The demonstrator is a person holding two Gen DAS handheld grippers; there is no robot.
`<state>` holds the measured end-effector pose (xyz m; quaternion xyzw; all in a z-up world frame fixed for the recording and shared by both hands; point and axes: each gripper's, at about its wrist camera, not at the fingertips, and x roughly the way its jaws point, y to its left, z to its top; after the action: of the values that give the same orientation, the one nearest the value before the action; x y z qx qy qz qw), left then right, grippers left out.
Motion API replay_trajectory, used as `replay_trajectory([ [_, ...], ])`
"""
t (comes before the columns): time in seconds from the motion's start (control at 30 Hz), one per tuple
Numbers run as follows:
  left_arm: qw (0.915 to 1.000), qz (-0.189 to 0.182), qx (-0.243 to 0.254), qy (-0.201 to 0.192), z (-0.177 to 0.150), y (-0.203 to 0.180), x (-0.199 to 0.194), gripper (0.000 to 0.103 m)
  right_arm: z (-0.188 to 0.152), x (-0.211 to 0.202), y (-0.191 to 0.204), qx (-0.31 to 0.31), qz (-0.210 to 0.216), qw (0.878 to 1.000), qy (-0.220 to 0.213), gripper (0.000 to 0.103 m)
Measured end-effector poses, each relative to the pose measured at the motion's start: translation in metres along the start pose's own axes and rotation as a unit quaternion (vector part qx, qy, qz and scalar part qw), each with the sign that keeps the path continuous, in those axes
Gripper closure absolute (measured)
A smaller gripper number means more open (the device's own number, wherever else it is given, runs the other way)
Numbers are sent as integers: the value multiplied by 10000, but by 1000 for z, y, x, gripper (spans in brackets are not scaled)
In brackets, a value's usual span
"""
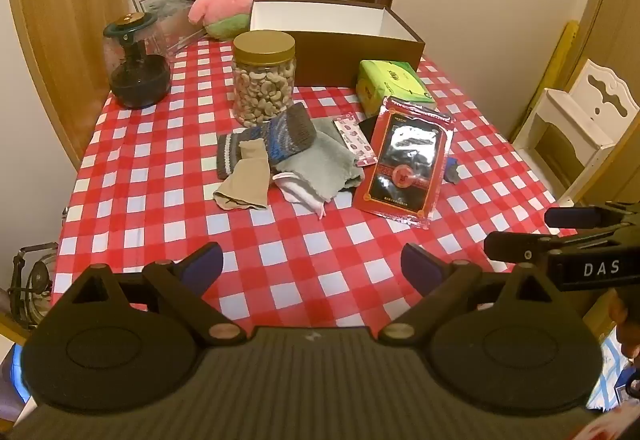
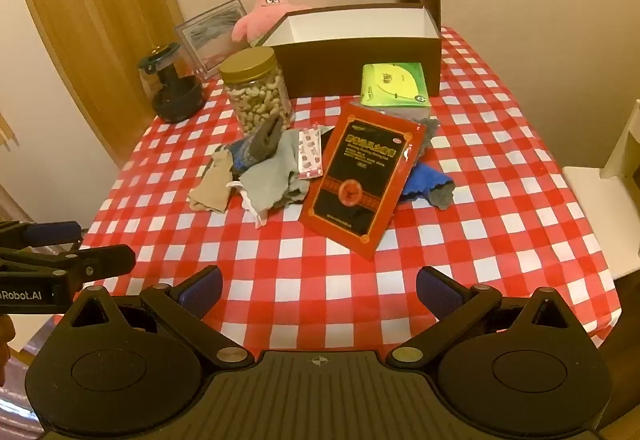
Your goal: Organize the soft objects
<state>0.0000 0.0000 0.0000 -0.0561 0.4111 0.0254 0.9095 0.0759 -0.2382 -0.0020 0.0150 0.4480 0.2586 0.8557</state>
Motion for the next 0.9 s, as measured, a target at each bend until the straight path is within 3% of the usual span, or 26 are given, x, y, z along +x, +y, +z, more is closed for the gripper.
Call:
replay_trajectory([
  [0.9,10000,18,-6,19,1,2,1,8,2,7,-2,3,7,10000,35,0],
])
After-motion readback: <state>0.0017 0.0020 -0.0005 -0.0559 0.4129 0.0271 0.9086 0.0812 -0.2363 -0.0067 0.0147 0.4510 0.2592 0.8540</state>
